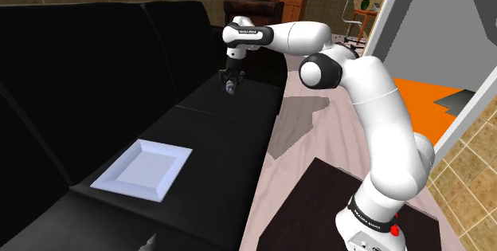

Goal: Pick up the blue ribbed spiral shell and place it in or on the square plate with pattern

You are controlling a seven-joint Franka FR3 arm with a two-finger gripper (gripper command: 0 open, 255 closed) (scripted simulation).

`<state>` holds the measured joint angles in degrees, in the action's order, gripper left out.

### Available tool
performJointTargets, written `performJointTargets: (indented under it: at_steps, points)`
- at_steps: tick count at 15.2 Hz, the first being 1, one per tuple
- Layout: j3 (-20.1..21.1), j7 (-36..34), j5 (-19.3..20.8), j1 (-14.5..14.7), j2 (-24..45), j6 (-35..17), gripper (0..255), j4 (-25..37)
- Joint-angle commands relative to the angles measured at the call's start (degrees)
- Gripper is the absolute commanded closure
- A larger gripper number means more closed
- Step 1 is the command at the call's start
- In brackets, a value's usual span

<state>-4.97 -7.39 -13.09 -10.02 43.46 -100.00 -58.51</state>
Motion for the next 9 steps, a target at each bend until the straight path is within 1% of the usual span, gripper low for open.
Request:
performJointTargets:
  at_steps: [1,5,9]
  points:
    - [0.1,-0.8,0.1,1.0,-1.8,-1.0,255,-2.7]
    - [0.6,-4.0,0.5,4.9,-7.3,-5.4,255,-11.9]
    - [1.4,-7.8,0.9,8.6,-11.2,-8.7,255,-18.4]
